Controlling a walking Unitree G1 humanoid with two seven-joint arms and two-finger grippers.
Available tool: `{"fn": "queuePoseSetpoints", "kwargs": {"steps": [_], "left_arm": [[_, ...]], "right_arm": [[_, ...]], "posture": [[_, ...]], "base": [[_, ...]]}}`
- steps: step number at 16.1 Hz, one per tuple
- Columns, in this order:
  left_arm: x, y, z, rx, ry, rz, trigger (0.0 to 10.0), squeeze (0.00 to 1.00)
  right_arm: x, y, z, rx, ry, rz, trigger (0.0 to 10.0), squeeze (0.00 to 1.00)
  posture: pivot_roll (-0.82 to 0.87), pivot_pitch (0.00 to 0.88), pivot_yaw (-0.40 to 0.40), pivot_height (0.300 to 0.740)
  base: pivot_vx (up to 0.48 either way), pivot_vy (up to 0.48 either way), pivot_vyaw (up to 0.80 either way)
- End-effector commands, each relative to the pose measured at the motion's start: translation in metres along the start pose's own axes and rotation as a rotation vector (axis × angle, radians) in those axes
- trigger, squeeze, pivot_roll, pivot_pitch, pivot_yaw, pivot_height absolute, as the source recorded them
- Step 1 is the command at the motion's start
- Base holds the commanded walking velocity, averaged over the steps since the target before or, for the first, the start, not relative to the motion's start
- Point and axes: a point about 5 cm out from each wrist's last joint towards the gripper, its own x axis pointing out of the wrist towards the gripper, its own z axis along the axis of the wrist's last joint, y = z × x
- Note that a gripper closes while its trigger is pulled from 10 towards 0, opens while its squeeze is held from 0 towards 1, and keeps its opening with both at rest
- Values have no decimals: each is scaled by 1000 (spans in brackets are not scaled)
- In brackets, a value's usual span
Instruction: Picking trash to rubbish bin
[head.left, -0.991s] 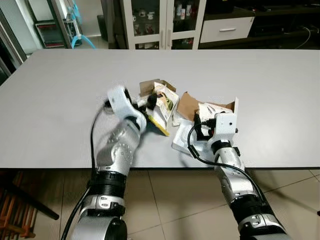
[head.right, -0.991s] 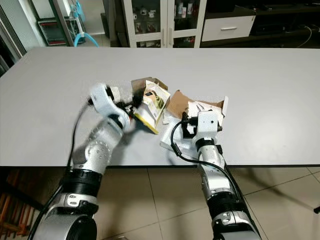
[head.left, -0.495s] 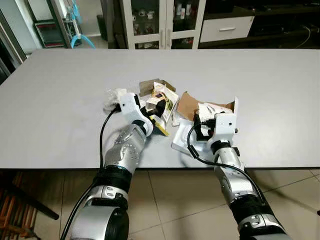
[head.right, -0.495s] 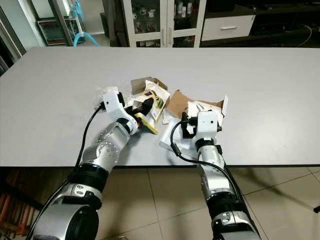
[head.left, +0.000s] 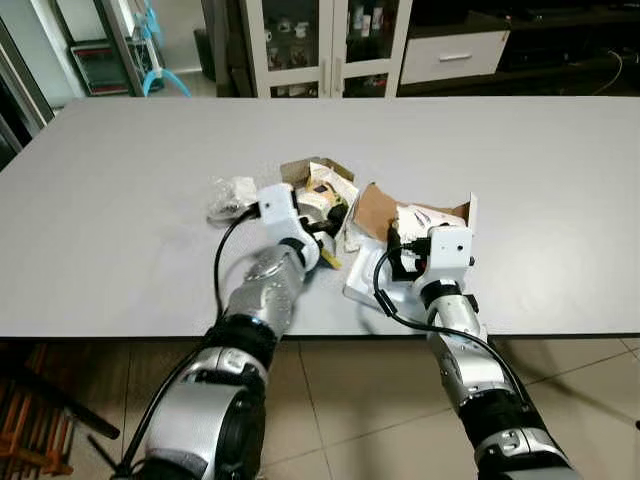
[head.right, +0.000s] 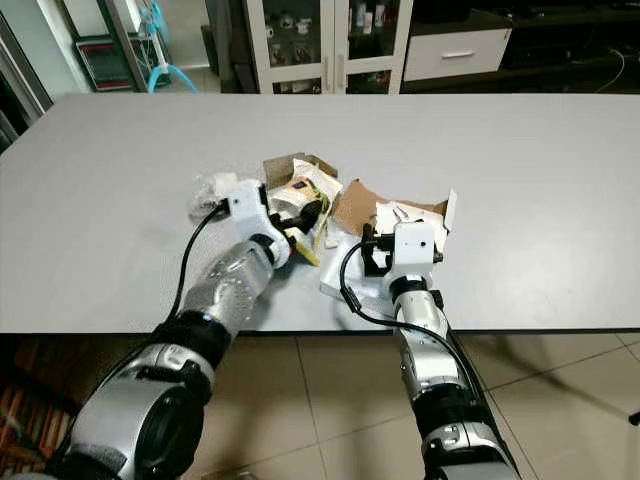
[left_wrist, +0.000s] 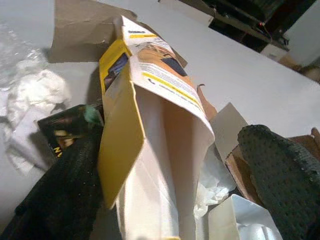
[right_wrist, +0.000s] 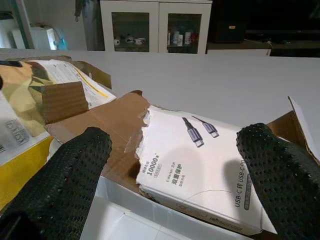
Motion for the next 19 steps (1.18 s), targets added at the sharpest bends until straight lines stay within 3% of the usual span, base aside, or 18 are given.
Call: {"fn": "queuePoseSetpoints", "kwargs": {"steps": [1,5,6,7,19], "left_arm": [[3,-7,4,35,-8,-16,10000,0],[7,-10,7,126,-7,25,10000,0],[8,-11,7,143,-8,28,5686,0],[8,-11,5,136,-1,32,0,0],[8,-14,2,151,-3,25,0,0]], "right_arm": [[0,1,2,-4,-11,-8,10000,0],[1,-1,3,-3,-14,-13,10000,0],[1,-2,3,-3,-15,-14,10000,0],[1,-2,3,-4,-15,-15,10000,0],[2,1,3,-1,-8,4,10000,0]], "posture": [[-71,0,56,740],[-76,0,52,740],[-75,0,50,740],[-70,0,47,740],[-60,8,45,740]], "base": [[0,0,0],[0,0,0],[0,0,0],[0,0,0],[0,0,0]]}}
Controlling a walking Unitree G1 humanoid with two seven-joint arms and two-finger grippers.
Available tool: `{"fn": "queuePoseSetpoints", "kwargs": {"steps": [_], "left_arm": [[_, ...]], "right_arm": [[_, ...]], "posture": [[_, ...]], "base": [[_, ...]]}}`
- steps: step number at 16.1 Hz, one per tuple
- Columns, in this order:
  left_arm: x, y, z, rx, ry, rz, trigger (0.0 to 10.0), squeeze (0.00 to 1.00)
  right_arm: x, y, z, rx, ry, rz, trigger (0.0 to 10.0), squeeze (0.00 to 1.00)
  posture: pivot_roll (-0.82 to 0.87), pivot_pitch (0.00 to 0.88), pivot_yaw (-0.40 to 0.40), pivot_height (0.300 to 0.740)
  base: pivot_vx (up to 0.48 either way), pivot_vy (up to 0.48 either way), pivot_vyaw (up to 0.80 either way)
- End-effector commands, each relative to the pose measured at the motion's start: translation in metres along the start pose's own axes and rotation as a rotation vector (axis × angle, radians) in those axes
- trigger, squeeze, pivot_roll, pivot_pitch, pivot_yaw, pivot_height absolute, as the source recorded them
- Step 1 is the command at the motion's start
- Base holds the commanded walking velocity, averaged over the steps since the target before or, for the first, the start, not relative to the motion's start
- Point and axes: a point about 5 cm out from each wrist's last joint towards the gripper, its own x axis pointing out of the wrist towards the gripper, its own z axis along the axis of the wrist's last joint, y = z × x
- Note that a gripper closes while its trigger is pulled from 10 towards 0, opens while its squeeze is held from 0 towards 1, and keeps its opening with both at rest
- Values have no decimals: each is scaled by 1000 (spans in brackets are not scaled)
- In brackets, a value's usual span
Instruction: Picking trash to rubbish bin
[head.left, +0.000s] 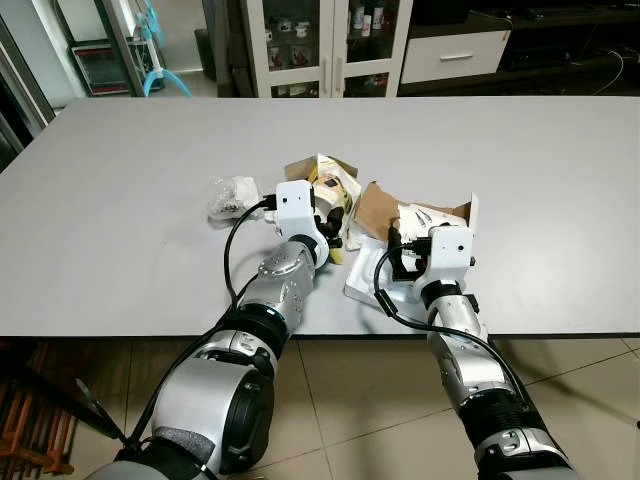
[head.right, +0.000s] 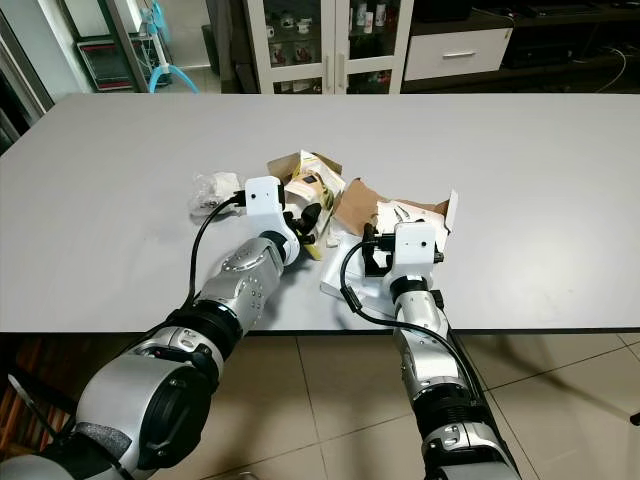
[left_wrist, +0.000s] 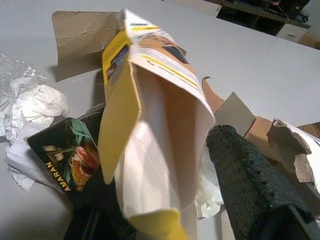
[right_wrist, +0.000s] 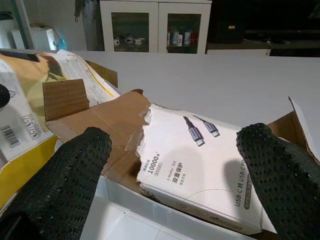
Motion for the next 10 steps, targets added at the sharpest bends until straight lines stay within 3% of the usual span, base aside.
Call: {"fn": "queuePoseSetpoints", "kwargs": {"steps": [1,7,10], "left_arm": [[2,-4,5,13,-10,-11,0,0],[2,-5,4,12,-10,-16,0,0],[1,-5,3,10,-11,-17,0,0]], "right_arm": [[1,1,2,-1,-7,4,10000,0],[0,8,1,13,5,60,10000,0],[-4,24,-2,37,22,216,10000,0]], "posture": [[-58,8,45,740],[-61,14,44,740],[-61,18,45,740]], "base": [[0,0,0],[0,0,0],[0,0,0]]}}
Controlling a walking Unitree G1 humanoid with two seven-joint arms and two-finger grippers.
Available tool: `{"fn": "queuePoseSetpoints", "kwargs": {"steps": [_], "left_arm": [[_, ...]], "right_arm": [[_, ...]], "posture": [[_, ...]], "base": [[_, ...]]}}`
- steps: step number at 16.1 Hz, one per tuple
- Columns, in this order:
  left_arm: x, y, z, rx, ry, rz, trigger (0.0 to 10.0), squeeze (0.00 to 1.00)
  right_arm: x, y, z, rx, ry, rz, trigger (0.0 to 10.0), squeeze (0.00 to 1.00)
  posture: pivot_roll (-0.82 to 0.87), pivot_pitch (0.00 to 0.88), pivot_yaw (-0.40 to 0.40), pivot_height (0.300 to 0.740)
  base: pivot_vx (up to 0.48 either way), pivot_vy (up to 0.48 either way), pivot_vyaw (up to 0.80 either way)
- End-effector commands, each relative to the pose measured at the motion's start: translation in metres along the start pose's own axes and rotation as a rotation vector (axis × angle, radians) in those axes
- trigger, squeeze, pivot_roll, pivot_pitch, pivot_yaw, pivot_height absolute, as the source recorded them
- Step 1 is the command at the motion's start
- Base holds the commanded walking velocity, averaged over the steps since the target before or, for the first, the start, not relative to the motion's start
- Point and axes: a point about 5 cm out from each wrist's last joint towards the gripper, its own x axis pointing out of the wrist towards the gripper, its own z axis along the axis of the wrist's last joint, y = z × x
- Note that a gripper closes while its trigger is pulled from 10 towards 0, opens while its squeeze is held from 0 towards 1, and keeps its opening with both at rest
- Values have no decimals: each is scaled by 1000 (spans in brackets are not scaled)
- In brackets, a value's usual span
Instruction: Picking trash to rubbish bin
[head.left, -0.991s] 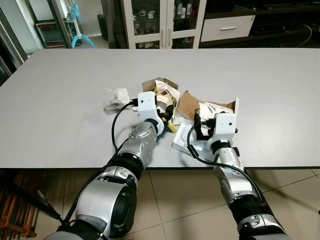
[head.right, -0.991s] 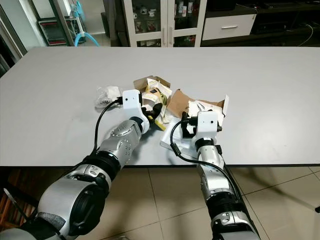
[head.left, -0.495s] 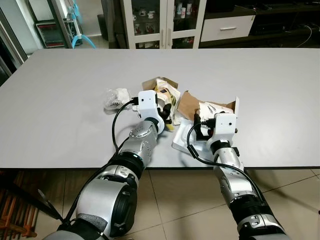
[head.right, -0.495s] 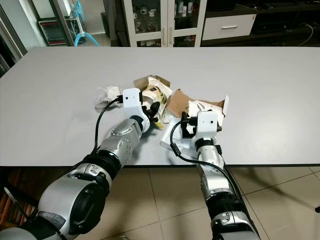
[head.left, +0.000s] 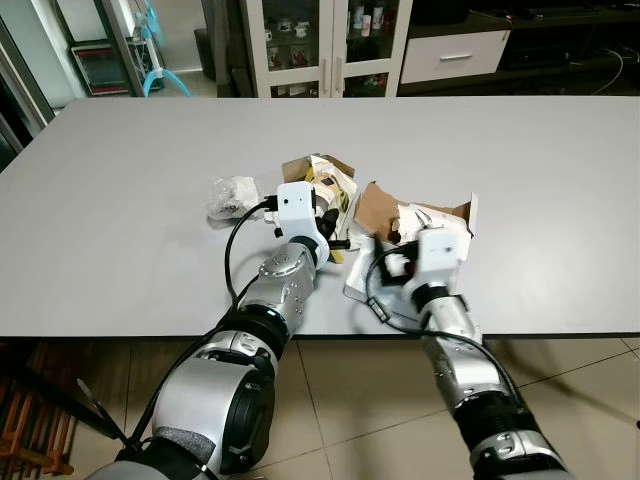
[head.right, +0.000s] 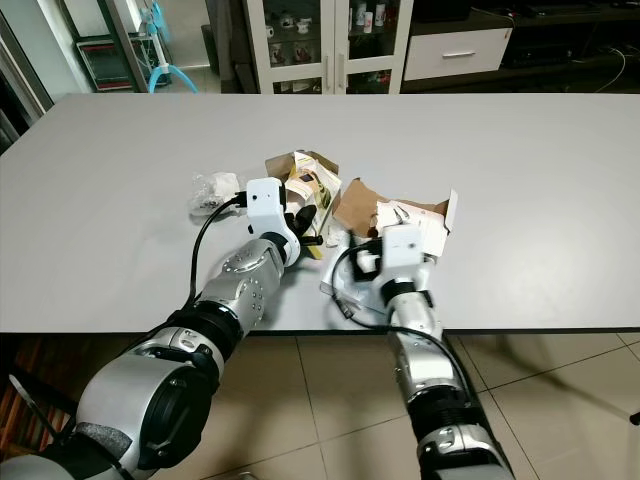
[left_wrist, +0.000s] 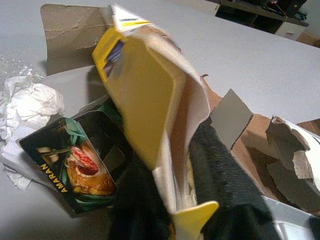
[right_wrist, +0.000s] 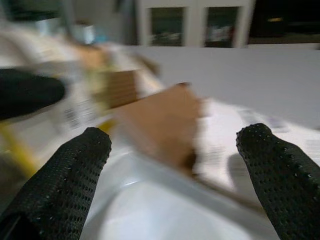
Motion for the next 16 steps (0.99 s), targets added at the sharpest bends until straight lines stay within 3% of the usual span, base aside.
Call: {"fn": "queuePoseSetpoints", "kwargs": {"steps": [1,3,4,5,6,10,11,12,13,14,16], "left_arm": [[2,-5,5,5,-12,-12,0,0],[2,-4,5,6,-14,-11,0,0],[2,-4,6,8,-20,-12,2353,0],[2,-4,6,9,-21,-12,2353,0],[2,-5,7,19,-27,-14,10000,0],[2,-6,15,27,-73,-18,10000,0],[1,-5,37,6,-213,-21,10000,0],[-1,-4,49,29,-293,-8,10000,0],[-3,-3,58,56,-356,5,10000,0],[-8,-3,77,129,-478,25,10000,0],[-15,-6,87,190,-589,26,10000,0]], "right_arm": [[-2,8,0,9,0,52,10000,0],[-2,8,0,11,-1,45,10000,0],[-2,7,0,11,-1,39,10000,0],[-2,6,0,12,-1,40,10000,0],[-2,5,0,14,2,41,10000,0],[-3,6,0,16,5,46,10000,0],[-3,5,0,16,5,41,10000,0],[-3,4,0,15,5,37,10000,0],[-3,4,0,15,6,34,10000,0],[-2,4,-1,14,10,34,10000,0],[-1,6,0,15,8,37,10000,0]], "posture": [[-58,19,43,740],[-58,20,44,740],[-59,21,45,740],[-59,21,45,740],[-59,21,45,740],[-61,20,45,740],[-58,18,44,740],[-53,19,43,740],[-49,16,43,740],[-47,16,42,740],[-46,9,43,740]], "base": [[0,0,0],[0,0,0],[0,0,0],[0,0,0],[0,0,0],[0,0,0],[0,0,0],[0,0,0],[0,0,0],[0,0,0],[0,0,0]]}}
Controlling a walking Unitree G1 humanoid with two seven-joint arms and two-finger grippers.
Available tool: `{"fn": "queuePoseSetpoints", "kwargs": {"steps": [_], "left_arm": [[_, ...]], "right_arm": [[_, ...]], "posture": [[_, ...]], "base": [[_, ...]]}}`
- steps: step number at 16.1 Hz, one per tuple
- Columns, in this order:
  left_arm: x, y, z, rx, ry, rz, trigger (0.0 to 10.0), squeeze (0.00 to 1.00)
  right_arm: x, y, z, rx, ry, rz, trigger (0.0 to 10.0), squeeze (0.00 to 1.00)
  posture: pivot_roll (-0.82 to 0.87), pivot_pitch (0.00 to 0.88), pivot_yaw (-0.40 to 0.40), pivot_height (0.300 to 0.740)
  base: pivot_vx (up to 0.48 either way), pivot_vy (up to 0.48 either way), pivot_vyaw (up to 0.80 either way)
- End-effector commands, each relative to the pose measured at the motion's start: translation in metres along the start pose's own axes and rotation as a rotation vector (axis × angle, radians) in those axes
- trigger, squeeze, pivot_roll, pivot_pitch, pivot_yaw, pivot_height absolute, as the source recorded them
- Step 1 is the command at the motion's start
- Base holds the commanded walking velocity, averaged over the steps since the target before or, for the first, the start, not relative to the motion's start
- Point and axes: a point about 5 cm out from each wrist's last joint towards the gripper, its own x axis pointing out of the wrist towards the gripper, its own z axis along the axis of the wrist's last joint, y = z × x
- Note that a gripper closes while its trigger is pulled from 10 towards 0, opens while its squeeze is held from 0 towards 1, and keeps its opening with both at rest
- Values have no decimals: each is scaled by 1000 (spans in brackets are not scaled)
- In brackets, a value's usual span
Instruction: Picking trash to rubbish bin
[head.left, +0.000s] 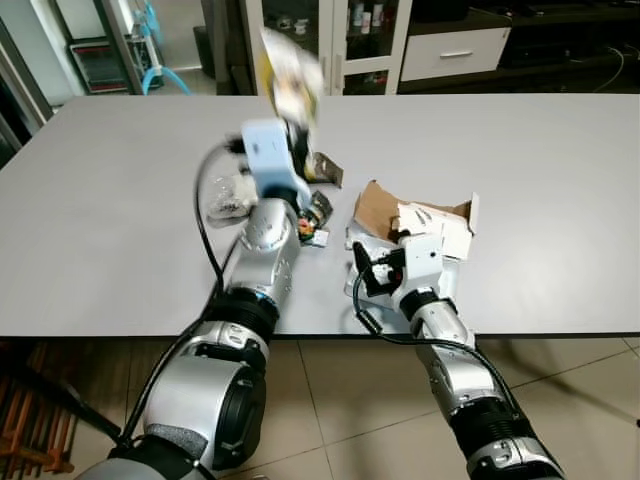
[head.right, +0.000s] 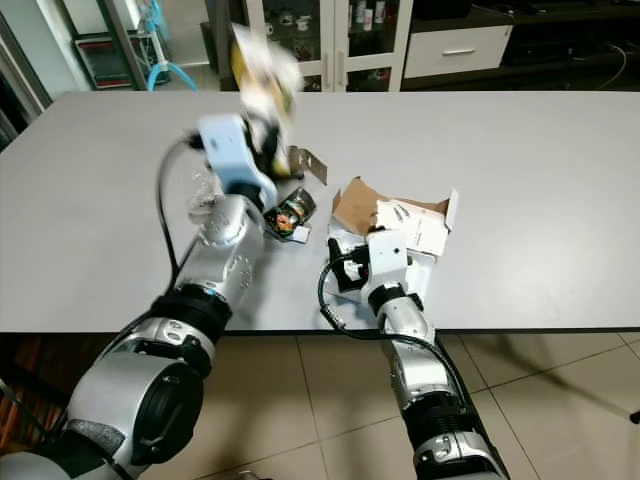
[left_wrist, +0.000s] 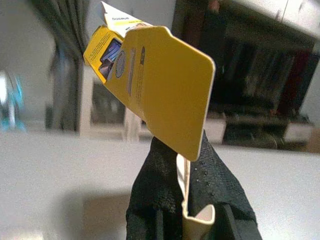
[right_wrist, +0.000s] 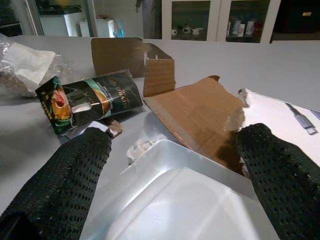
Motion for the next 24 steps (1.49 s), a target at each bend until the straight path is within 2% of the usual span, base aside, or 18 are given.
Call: {"fn": "queuePoseSetpoints", "kwargs": {"steps": [1,2,3,5,9,11,13,14,16,18,20,21,23,24], "left_arm": [[-2,-4,5,37,-55,-7,10000,0],[-3,-4,7,61,-83,-3,10000,0],[-8,-6,15,188,-184,-7,10000,0],[-12,-14,17,279,-234,-39,10000,0],[-14,-18,13,310,-232,-49,10000,0],[-14,-17,7,331,-194,-49,10000,0],[-12,-13,-1,312,-116,-34,10000,0],[-11,-2,-1,298,-91,28,10000,0],[-12,13,-6,195,-24,86,10000,0],[-19,23,-10,45,1,59,10000,0],[-25,40,-7,10,-23,90,10000,0],[-33,49,-12,-2,-7,88,10000,0],[-40,53,-19,12,21,76,10000,0],[-49,58,-29,0,64,54,10000,0]], "right_arm": [[1,0,2,7,-3,-6,10000,0],[1,-1,2,7,-4,-7,10000,0],[1,-1,2,7,-5,-11,10000,0],[2,-1,2,7,-5,-11,10000,0],[2,-1,3,6,-7,-11,10000,0],[2,-1,3,5,-6,-14,10000,0],[2,-1,3,6,-6,-13,10000,0],[2,-2,3,4,-8,-20,10000,0],[2,-3,3,3,-13,-39,10000,0],[2,-10,7,6,-35,-89,10000,0],[2,-19,14,14,-81,-148,10000,0],[2,-27,22,66,-121,-197,10000,0],[3,-34,27,118,-144,-232,10000,0],[3,-42,32,159,-161,-265,10000,0]], "posture": [[-46,9,43,740],[-48,6,44,740],[-48,3,45,740],[-47,0,44,740],[-47,6,44,740],[-43,10,43,740],[-42,13,43,740],[-38,16,44,740],[-37,19,44,740],[-34,23,45,740],[-32,23,47,740],[-27,22,45,740],[-26,22,44,740],[-28,19,44,740]], "base": [[0,0,0],[0,0,0],[0,0,0],[0,0,0],[0,0,0],[0,0,0],[0,0,0],[0,0,0],[0,0,0],[0,0,0],[0,0,0],[0,0,0],[0,0,0],[0,0,0]]}}
